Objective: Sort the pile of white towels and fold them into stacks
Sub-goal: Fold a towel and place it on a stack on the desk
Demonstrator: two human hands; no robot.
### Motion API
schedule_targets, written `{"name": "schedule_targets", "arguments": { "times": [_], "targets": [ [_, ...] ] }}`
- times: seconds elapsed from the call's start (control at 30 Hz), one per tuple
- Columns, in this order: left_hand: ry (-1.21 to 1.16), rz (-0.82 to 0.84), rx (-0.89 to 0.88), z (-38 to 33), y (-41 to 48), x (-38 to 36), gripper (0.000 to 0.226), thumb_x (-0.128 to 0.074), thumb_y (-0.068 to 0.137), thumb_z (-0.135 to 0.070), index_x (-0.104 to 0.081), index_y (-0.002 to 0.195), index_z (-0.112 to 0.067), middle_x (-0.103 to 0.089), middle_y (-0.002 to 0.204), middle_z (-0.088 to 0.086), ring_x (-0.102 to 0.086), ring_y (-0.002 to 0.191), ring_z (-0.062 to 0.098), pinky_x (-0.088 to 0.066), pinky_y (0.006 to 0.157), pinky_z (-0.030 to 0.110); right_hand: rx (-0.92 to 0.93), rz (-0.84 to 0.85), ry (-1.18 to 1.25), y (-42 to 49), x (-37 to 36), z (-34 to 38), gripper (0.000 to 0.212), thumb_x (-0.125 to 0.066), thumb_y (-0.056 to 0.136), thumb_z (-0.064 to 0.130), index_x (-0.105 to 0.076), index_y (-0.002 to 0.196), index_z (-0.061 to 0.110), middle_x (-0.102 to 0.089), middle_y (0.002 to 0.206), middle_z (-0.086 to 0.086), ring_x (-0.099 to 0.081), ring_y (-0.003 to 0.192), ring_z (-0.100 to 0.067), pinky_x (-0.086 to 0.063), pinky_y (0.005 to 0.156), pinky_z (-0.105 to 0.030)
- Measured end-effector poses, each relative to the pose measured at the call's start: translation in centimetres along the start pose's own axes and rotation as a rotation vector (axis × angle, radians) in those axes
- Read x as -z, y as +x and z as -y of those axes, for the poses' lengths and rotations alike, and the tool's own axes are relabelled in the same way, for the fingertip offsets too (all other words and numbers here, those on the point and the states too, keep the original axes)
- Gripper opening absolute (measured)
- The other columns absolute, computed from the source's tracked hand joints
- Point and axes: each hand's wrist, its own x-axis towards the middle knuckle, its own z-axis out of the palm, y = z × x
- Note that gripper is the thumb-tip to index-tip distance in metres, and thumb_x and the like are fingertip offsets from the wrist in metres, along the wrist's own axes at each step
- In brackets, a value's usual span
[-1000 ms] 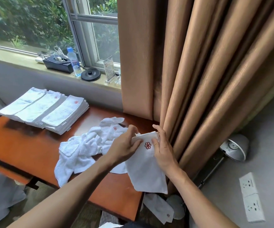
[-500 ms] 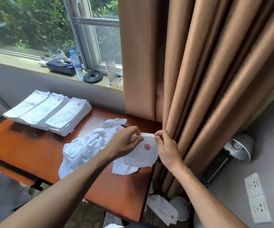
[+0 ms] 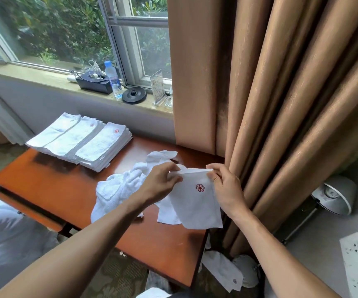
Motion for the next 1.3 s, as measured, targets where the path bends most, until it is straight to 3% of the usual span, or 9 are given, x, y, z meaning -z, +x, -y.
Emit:
{"name": "schedule_targets", "arguments": {
  "times": [0.17, 0.43, 0.53, 0.63, 0.7, 0.8, 0.9, 1.17, 1.3],
  "targets": [
    [0.055, -0.001, 0.08, 0.9, -0.3, 1.7, 0.007, -0.064, 0.096, -0.008, -0.068, 0.091, -0.011, -0.068, 0.085, -0.002, -0.059, 0.085, 0.018, -0.047, 0.077, 0.035, -0.013, 0.024, 0.047, 1.3, -1.8, 0.2, 0.017, -0.06, 0.103, 0.02, -0.062, 0.094, 0.035, -0.068, 0.094, 0.021, -0.061, 0.088, -0.001, -0.049, 0.083, -0.032],
    [0.075, -0.138, 0.207, 4.1, -2.0, 6.9, 0.01, -0.063, 0.097, -0.017, -0.072, 0.099, -0.021, -0.076, 0.099, -0.005, -0.069, 0.096, 0.017, -0.054, 0.085, 0.037, 0.029, 0.15, 0.117, 2.1, -7.2, 3.2, 0.007, -0.062, 0.103, 0.023, -0.065, 0.102, 0.028, -0.071, 0.094, 0.008, -0.066, 0.093, -0.018, -0.053, 0.084, -0.044],
    [0.013, -0.181, 0.208, 5.7, -2.2, 9.2, 0.01, -0.065, 0.096, -0.015, -0.073, 0.096, -0.022, -0.076, 0.095, -0.01, -0.071, 0.095, 0.01, -0.055, 0.086, 0.036, 0.058, 0.179, 0.113, 2.7, -9.2, 5.0, 0.006, -0.063, 0.102, 0.023, -0.066, 0.103, 0.028, -0.07, 0.093, 0.01, -0.066, 0.09, -0.011, -0.053, 0.082, -0.038],
    [-0.086, -0.215, 0.218, 7.5, -2.2, 11.3, 0.013, -0.064, 0.096, -0.011, -0.072, 0.094, -0.021, -0.075, 0.088, -0.013, -0.068, 0.077, -0.002, -0.057, 0.071, 0.036, 0.075, 0.213, 0.108, 3.7, -11.6, 6.8, 0.005, -0.062, 0.103, 0.019, -0.065, 0.103, 0.023, -0.069, 0.091, 0.008, -0.064, 0.085, -0.008, -0.051, 0.077, -0.031],
    [-0.138, -0.257, 0.236, 9.0, -2.4, 12.8, 0.013, -0.064, 0.096, -0.009, -0.072, 0.093, -0.019, -0.073, 0.08, -0.018, -0.067, 0.066, 0.005, -0.061, 0.06, 0.04, 0.088, 0.238, 0.095, 4.2, -13.7, 7.9, 0.005, -0.062, 0.103, 0.018, -0.064, 0.103, 0.022, -0.069, 0.092, 0.008, -0.063, 0.083, -0.004, -0.051, 0.073, -0.024],
    [-0.172, -0.303, 0.26, 12.1, -2.6, 15.8, 0.011, -0.066, 0.095, -0.009, -0.073, 0.095, -0.016, -0.073, 0.079, -0.008, -0.071, 0.066, 0.026, -0.062, 0.061, 0.045, 0.104, 0.244, 0.083, 5.3, -17.9, 9.5, 0.004, -0.063, 0.103, 0.016, -0.064, 0.104, 0.02, -0.069, 0.092, 0.007, -0.062, 0.081, 0.0, -0.049, 0.069, -0.016],
    [-0.18, -0.304, 0.271, 16.3, -2.5, 20.2, 0.011, -0.068, 0.092, -0.006, -0.072, 0.095, -0.015, -0.073, 0.079, 0.004, -0.071, 0.066, 0.027, -0.062, 0.065, 0.044, 0.112, 0.242, 0.05, 6.1, -23.5, 11.4, 0.005, -0.062, 0.103, 0.015, -0.064, 0.105, 0.019, -0.069, 0.093, 0.007, -0.062, 0.083, 0.002, -0.047, 0.069, -0.013],
    [-0.353, -0.213, 0.333, 26.9, -1.1, 30.7, 0.007, -0.074, 0.084, -0.013, -0.071, 0.089, -0.016, -0.075, 0.078, -0.003, -0.071, 0.07, 0.015, -0.06, 0.073, 0.039, 0.093, 0.216, -0.015, 8.5, -35.1, 16.0, 0.013, -0.061, 0.104, 0.024, -0.06, 0.116, 0.028, -0.069, 0.102, 0.01, -0.063, 0.09, -0.006, -0.05, 0.074, -0.016],
    [-0.384, -0.268, 0.336, 30.5, -0.1, 33.9, 0.007, -0.071, 0.091, -0.013, -0.072, 0.086, -0.018, -0.075, 0.078, -0.005, -0.067, 0.067, 0.008, -0.055, 0.07, 0.03, 0.075, 0.228, -0.037, 9.1, -39.3, 17.6, 0.027, -0.064, 0.102, 0.017, -0.059, 0.125, 0.031, -0.065, 0.091, 0.011, -0.063, 0.087, -0.007, -0.052, 0.08, -0.023]
  ]
}}
